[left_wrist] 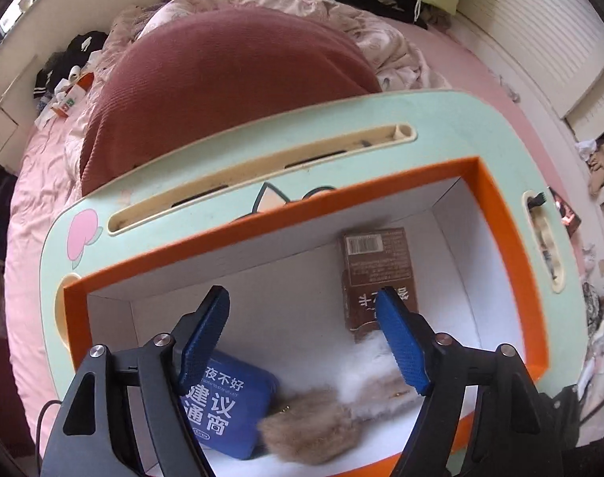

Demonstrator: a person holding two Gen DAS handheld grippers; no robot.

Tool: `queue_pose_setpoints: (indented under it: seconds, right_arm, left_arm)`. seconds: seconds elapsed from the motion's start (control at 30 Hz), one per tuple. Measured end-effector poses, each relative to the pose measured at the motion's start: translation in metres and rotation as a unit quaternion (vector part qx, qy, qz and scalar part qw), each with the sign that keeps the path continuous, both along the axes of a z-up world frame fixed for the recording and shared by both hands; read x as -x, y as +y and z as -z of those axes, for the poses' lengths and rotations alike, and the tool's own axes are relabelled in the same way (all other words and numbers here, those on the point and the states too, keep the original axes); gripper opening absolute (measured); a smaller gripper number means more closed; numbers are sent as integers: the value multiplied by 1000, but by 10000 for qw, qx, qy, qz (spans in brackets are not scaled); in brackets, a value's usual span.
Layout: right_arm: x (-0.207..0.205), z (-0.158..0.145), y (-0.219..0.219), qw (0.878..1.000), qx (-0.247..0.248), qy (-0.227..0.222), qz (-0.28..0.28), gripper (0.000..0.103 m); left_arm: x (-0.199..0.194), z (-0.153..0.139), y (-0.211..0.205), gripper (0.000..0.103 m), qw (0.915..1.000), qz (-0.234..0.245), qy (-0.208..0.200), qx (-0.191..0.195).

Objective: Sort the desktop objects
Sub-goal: 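Reach the left gripper into the box and grasp the brown drink carton, then lift the brown carton out with the left gripper and set it beside the black bag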

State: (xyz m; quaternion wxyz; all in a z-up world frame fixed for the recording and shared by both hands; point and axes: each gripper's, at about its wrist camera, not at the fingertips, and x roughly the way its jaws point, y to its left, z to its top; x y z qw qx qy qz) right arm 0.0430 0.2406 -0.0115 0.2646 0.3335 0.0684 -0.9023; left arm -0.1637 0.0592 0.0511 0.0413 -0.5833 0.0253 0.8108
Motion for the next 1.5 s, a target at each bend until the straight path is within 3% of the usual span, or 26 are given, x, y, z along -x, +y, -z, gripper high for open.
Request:
queue_pose_setpoints:
  seconds: [0.1, 0.2, 0.27, 0.33, 0.4, 0.53, 0.7, 0.83, 0.9, 0.97, 1.1, 1.27, 1.5]
  right_arm:
    - [0, 1, 0, 10000, -3, 0, -1, 103]
    - [-1, 1, 1, 10000, 2, 2, 0, 103]
    - [-1, 1, 2, 10000, 3, 2, -1, 103]
    - [-1, 1, 2, 10000, 5, 1, -1, 103]
    - [-1, 0, 1, 10000, 10, -3, 1, 103]
    - [0, -2, -1, 10000, 7, 10, 2, 103]
    - [0, -3, -1, 10000, 14, 10, 5, 103]
    - [1, -4, 1, 10000, 15, 11, 6, 103]
    - [1, -4, 2, 10000, 20, 12, 8, 103]
    - [1, -4, 2, 10000, 18, 12, 9, 103]
    - [0, -4, 0, 10000, 19, 19, 20, 103]
    - [-1, -5, 2, 10000, 26, 17, 18, 103]
    - [0, -4, 3, 10000, 32, 24, 20, 103]
  left_arm:
    - [2, -2, 7, 76, 9990, 74, -94, -438]
    - [11, 6, 25, 76, 9989, 122, -234, -396]
    - [15, 10, 35, 68, 9990, 208, -213, -332]
    - [15, 18, 39, 49, 9985, 274, -347, -322]
    - [13, 17, 46, 42, 9990, 407, -178, -51]
    - [6, 15, 32, 42, 9986, 512, -56, -103]
    - [-25, -28, 3, 42, 9929, 615, 683, -756]
    - [-94, -75, -31, 42, 9768, 879, 1497, -1253]
    - [-118, -81, -39, 42, 9698, 1042, 1762, -1324]
    - [-155, -76, -52, 42, 9656, 1110, 1903, -1382]
    - [-184, -53, -63, 42, 9640, 1026, 1886, -1570]
    - [-187, -16, -79, 42, 9684, 663, 1691, -1707]
    - [-182, -10, -57, 42, 9668, 860, 1793, -1601]
